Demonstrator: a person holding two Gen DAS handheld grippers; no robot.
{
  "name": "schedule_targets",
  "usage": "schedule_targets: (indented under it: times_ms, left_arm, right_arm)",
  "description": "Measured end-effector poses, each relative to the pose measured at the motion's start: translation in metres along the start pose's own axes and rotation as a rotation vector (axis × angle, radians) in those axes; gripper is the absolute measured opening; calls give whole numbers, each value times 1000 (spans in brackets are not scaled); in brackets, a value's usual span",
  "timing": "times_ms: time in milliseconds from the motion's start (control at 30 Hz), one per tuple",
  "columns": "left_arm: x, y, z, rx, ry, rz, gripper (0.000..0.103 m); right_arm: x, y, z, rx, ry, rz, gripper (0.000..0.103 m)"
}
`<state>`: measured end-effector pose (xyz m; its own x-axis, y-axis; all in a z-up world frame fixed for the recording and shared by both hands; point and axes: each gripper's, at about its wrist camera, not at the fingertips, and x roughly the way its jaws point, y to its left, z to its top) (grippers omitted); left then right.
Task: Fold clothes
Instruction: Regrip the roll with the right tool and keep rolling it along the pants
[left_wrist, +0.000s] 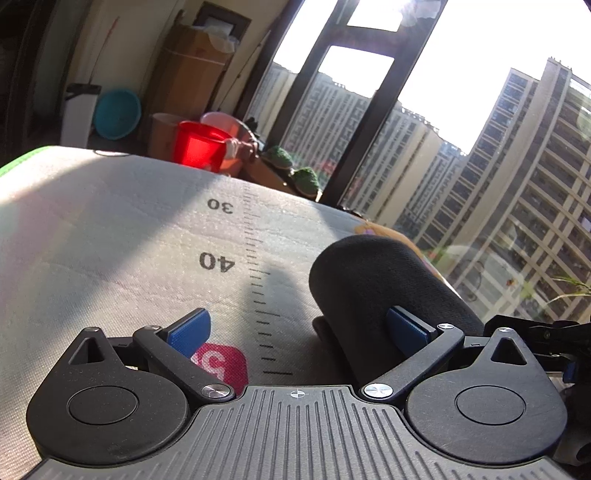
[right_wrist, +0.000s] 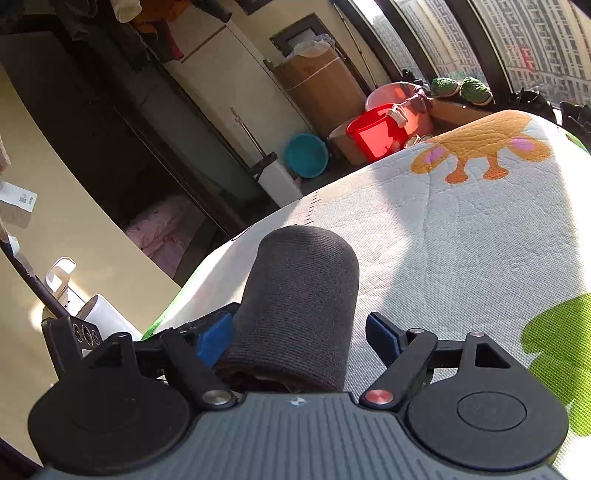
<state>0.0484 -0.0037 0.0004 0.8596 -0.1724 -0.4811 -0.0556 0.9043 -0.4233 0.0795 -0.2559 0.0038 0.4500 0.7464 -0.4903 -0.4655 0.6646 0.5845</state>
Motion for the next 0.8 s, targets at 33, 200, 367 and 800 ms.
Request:
schedule_targets:
  times_ms: [33, 200, 367, 800]
  left_arm:
    - [0, 0, 0, -3, 2, -1, 103]
    - [1, 1, 5, -4, -3, 30, 103]
    - [4, 2, 16, 8, -19, 82, 103]
    - [1, -14, -1, -10, -18, -39, 103]
  right_arm:
    - [4, -2, -4, 6, 0, -5, 84]
    - [26, -13, -12, 154, 8, 123, 70]
    - [35, 3, -10, 103, -77, 84, 64]
    - [23, -2, -21, 42, -116, -9, 64]
